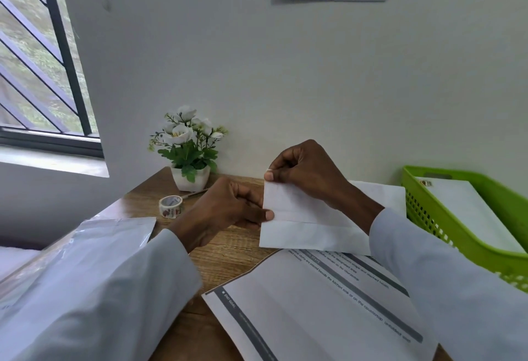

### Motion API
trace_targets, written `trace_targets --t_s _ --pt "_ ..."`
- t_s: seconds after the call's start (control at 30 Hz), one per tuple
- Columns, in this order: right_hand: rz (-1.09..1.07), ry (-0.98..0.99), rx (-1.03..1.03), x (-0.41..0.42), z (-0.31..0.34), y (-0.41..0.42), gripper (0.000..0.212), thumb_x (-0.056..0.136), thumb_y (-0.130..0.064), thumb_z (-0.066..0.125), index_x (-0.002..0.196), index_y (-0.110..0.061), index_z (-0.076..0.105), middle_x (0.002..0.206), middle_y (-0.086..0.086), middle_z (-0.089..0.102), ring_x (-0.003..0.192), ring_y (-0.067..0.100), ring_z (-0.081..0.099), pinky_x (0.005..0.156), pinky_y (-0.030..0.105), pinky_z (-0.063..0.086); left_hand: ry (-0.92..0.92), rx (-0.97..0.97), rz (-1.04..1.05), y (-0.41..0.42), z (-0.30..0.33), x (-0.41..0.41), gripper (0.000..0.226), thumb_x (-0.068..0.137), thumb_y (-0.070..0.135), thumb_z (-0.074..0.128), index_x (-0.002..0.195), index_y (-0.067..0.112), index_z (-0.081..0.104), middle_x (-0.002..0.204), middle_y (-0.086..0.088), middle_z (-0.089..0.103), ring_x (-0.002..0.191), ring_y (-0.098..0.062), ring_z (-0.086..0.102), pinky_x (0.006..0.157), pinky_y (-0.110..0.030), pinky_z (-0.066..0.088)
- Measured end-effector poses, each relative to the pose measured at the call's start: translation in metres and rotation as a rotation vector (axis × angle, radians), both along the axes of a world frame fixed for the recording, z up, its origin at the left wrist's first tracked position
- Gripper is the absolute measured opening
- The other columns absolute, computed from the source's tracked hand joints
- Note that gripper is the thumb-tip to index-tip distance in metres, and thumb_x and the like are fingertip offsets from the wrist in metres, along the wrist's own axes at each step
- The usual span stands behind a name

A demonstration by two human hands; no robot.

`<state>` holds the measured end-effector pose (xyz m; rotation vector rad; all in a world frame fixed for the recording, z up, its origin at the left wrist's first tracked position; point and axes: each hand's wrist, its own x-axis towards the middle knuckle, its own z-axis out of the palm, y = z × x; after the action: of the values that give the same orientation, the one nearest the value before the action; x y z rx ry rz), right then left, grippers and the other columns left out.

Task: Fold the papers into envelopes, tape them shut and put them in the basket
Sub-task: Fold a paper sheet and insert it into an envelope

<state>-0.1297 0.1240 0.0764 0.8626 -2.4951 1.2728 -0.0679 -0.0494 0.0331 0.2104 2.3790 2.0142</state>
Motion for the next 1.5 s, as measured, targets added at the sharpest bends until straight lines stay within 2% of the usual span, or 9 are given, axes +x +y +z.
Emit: trace_targets --t_s 0.33,0.47,0.67,0.77,0.93,1.13,1.23,1.33,1.5 --pt "0.008 -0.005 0.039 -0.006 -0.009 -0.002 0.010 0.074 -0.020 0.085 0.078 -0.013 0.079 0.070 -0.005 0.071 0.068 0.007 0.062 0.070 0.029 0.051 -0.215 -0.214 -0.191 -0.001 -0.011 -0.003 0.025 0.074 0.000 0.081 0.097 -0.005 0.074 0.094 -0.019 0.076 0.080 -0.026 0.074 0.065 -0.027 0.061" --pt "0.066 -0.016 0.071 -0.008 -0.013 -0.003 0.010 0.076 -0.024 0.083 0.079 -0.015 0.079 0.071 -0.006 0.071 0.067 0.006 0.062 0.072 0.031 0.051 -0.272 -0.310 -0.257 -0.002 -0.012 -0.003 0.027 0.077 0.009 0.081 0.102 0.002 0.076 0.096 -0.013 0.077 0.081 -0.020 0.074 0.065 -0.024 0.060" --pt "0.175 -0.027 0.274 -0.005 -0.013 0.003 0.020 0.083 -0.033 0.076 0.089 -0.015 0.076 0.080 0.002 0.074 0.069 0.007 0.060 0.066 0.027 0.046 -0.092 -0.010 -0.020 -0.009 -0.005 -0.006 0.019 0.077 0.010 0.076 0.092 -0.002 0.075 0.088 -0.018 0.077 0.067 -0.018 0.074 0.056 -0.022 0.058" --pt "0.113 0.002 0.439 -0.005 0.001 0.033 0.024 0.082 -0.038 0.076 0.092 -0.017 0.075 0.075 -0.006 0.068 0.064 0.004 0.056 0.060 0.024 0.041 -0.078 -0.025 0.006 -0.016 -0.003 -0.007 0.016 0.076 0.008 0.075 0.088 -0.001 0.076 0.089 -0.016 0.077 0.069 -0.018 0.074 0.054 -0.020 0.056" --pt "0.088 -0.202 0.648 0.005 0.024 0.105 0.025 0.083 -0.033 0.077 0.093 -0.011 0.074 0.088 0.013 0.074 0.073 0.015 0.061 0.066 0.031 0.046 -0.133 -0.019 -0.025 -0.033 -0.004 -0.009 0.014 0.073 0.011 0.075 0.084 0.002 0.078 0.096 -0.016 0.077 0.078 -0.020 0.075 0.060 -0.024 0.059" --pt "0.024 -0.416 0.237 0.033 0.012 0.153 0.025 0.081 -0.010 0.078 0.105 -0.014 0.074 0.102 0.008 0.077 0.102 0.029 0.071 0.090 0.051 0.053 -0.244 0.034 -0.126 -0.049 -0.008 -0.012 0.019 0.073 0.011 0.074 0.087 0.000 0.078 0.105 -0.019 0.075 0.088 -0.024 0.074 0.075 -0.033 0.062" --pt "0.014 -0.544 -0.014 0.049 -0.006 0.165 0.029 0.070 -0.013 0.083 0.098 -0.014 0.076 0.100 0.011 0.077 0.088 0.022 0.074 0.071 0.034 0.059 -0.285 -0.053 -0.147 -0.054 -0.009 -0.011 0.037 0.074 0.012 0.076 0.101 -0.012 0.069 0.106 -0.022 0.073 0.087 -0.026 0.073 0.076 -0.035 0.062" --pt "-0.037 -0.675 -0.050 0.065 -0.037 0.169 0.026 0.071 -0.009 0.084 0.095 -0.010 0.075 0.088 0.014 0.076 0.068 0.016 0.070 0.048 0.023 0.052 -0.348 -0.171 -0.169 -0.048 -0.012 -0.009 0.039 0.071 0.011 0.078 0.103 -0.010 0.069 0.100 -0.018 0.075 0.081 -0.021 0.074 0.063 -0.026 0.062" --pt "-0.218 -0.606 -0.072 0.075 -0.075 0.165 0.016 0.081 0.003 0.074 0.096 -0.004 0.071 0.075 0.010 0.073 0.062 0.012 0.066 0.052 0.025 0.051 -0.361 -0.318 -0.105 -0.034 -0.018 -0.014 0.015 0.077 0.002 0.078 0.089 -0.004 0.074 0.081 -0.012 0.073 0.066 -0.014 0.069 0.053 -0.019 0.056"
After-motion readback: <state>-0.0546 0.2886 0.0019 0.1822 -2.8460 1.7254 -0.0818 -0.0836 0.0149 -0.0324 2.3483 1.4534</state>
